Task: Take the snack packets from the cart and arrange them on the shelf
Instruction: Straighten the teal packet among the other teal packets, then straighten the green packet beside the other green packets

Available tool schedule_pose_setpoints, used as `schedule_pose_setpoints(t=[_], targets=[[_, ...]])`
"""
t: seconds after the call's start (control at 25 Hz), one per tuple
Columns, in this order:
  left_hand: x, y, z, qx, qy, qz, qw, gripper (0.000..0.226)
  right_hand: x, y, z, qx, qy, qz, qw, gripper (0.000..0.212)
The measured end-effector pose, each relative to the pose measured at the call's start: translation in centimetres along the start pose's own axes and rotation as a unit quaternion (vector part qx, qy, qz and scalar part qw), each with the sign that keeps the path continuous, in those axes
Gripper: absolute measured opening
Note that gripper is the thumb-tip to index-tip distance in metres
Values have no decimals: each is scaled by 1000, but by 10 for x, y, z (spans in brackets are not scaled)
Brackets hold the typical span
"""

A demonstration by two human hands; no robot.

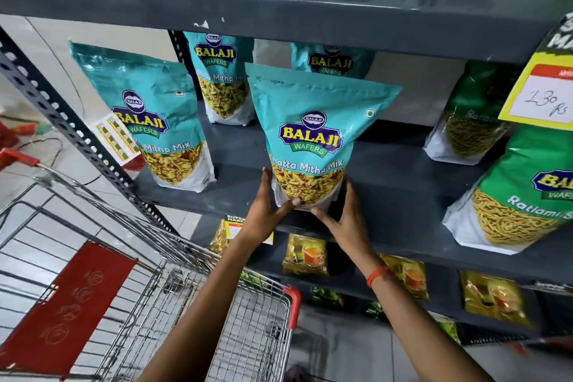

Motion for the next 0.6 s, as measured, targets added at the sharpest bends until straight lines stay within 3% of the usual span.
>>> schedule_pose_setpoints(t=[0.28,0.44,0.6], targets=[[-69,-50,43,-147,114,137,973,83,24,-30,-70,-87,-27,-94,991,86],[-105,-59,134,-74,56,173,980,75,-3,-67,-149,-210,-50,-112,970,69],[-131,-48,240,54,-30,107,992,85,-64,-104,-228,-317,-66,-83,943,72]])
Point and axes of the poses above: each hand's wrist, its own y-axis towards the middle knuckle, its own z-axis out of the palm, x = y × z, the point moved 9 cm from there along y, towards the middle knuckle, and after that the axes turned 4 degrees about -y, right-handed, at the moved point
